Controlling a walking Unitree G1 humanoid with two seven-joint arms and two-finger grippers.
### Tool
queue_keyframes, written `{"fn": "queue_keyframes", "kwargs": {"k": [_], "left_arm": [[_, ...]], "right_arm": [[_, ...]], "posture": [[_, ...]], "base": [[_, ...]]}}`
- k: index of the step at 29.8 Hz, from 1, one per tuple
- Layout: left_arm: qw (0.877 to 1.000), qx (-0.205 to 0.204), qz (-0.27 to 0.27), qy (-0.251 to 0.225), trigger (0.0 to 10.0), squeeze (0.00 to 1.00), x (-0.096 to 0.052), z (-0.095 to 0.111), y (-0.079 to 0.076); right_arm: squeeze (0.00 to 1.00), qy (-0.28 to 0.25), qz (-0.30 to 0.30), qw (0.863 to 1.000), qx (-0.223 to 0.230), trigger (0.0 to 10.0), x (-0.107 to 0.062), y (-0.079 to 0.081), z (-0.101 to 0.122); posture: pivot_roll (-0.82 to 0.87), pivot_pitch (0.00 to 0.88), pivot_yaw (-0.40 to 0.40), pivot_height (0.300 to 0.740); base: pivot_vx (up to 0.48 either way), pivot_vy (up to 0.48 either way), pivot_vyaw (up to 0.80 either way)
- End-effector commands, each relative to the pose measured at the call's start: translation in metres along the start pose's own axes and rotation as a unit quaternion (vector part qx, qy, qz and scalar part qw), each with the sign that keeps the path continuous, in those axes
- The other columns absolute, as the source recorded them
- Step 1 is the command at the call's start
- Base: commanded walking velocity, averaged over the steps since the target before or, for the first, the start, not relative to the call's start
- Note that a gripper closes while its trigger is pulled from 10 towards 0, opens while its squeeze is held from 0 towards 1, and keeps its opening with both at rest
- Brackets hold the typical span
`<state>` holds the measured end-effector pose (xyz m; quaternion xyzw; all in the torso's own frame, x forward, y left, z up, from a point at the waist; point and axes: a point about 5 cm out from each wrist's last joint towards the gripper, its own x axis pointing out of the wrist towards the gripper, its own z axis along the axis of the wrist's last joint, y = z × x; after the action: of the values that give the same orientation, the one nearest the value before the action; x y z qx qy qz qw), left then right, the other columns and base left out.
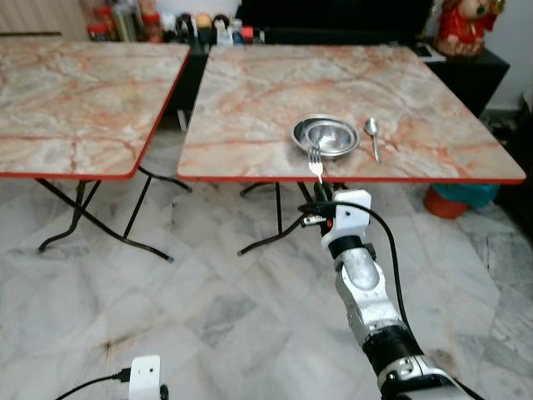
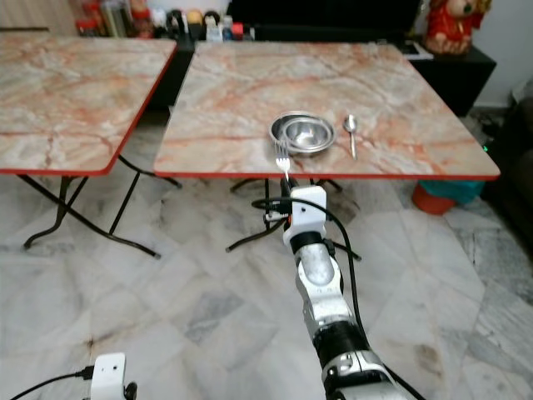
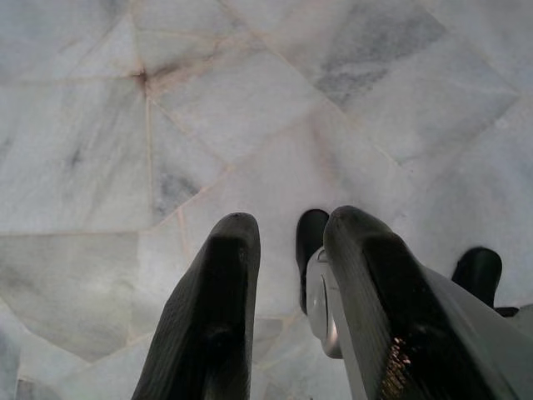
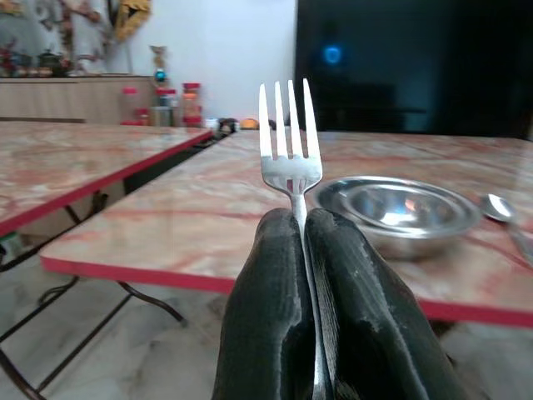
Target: Setting the table
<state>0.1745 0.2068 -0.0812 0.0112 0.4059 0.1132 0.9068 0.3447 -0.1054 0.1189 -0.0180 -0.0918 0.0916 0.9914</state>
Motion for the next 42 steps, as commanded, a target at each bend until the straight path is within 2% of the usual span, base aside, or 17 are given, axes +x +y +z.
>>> {"fn": "queue_keyframes", "kwargs": {"k": [1, 36, 42], "left_arm": [[1.0, -0.003, 0.006, 0.008, 10.0, 0.0, -0.001, -0.003, 0.001], [1.0, -0.001, 0.002, 0.007, 10.0, 0.0, 0.0, -0.002, -0.003], [1.0, 0.0, 0.001, 0.008, 10.0, 0.0, -0.001, -0.003, -0.003]], "right_arm": [[0.0, -0.008, 0.002, 1.0, 0.002, 10.0, 0.002, 0.001, 0.005], [0.0, -0.01, 0.019, 1.0, 0.009, 10.0, 0.004, 0.012, 0.008], [0.0, -0.009, 0.021, 1.0, 0.009, 10.0, 0.004, 0.012, 0.007]], "posture": [[0.07, 0.097, -0.036, 0.715], [0.07, 0.098, -0.041, 0.715], [0.07, 0.097, -0.041, 0.715]], "base": [[0.364, 0.0, 0.0], [0.368, 0.0, 0.0], [0.099, 0.0, 0.0]]}}
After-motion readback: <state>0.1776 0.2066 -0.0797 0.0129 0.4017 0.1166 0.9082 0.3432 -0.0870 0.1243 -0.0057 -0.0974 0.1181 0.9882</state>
